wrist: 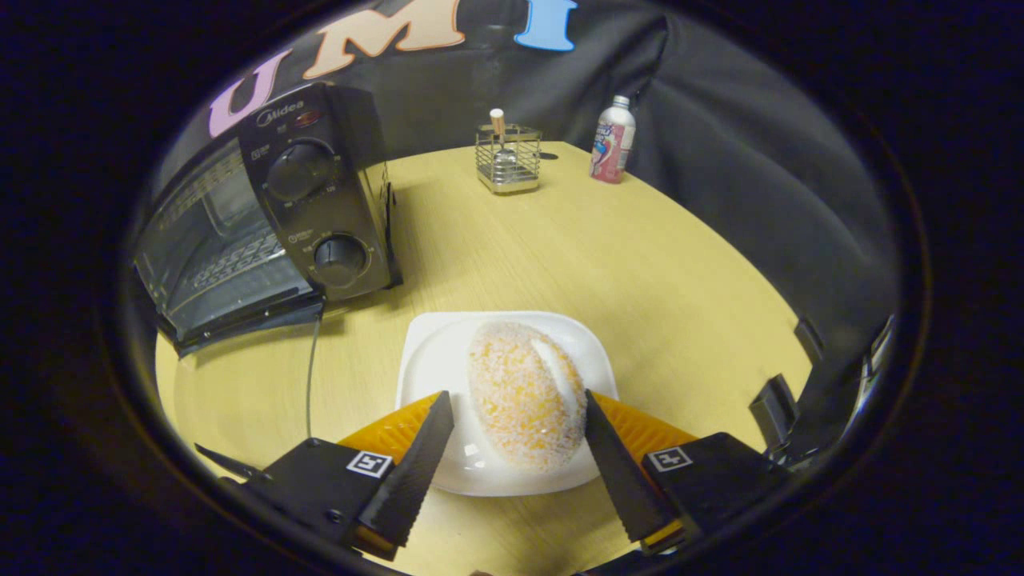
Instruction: Open the toaster oven, put the food inside, and close the toaster oven door.
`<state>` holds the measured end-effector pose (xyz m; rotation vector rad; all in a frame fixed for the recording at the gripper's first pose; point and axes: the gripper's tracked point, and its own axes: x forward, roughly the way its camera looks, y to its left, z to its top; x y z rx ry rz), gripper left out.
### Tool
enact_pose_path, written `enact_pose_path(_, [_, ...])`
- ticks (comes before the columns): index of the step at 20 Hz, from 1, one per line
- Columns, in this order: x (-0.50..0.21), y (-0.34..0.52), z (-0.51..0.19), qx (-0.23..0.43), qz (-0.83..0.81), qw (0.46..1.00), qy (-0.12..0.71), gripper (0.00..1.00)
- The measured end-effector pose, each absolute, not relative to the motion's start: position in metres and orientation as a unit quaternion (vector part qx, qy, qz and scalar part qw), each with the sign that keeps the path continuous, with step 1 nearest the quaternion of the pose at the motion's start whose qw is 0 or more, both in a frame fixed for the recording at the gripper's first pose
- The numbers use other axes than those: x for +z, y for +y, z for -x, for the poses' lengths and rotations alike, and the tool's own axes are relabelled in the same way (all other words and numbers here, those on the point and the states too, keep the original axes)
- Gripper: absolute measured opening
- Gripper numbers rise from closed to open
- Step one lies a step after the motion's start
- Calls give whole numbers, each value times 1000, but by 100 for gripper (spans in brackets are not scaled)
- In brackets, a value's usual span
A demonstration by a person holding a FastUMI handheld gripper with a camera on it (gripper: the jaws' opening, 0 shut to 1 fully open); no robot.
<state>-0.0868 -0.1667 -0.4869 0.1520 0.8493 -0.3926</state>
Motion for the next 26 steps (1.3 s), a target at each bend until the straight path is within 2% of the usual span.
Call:
enact_pose_path(5, [-486,-163,82,-186,-86,890,408,69])
enact_pose_path(11, [-446,-142,67,-177,-74,909,370,61])
enact_pose_path(18, [-371,-105,57,-149,-38,940,305,61])
enact_pose_path(26, [-356,-27,58,-101,-82,947,292,61])
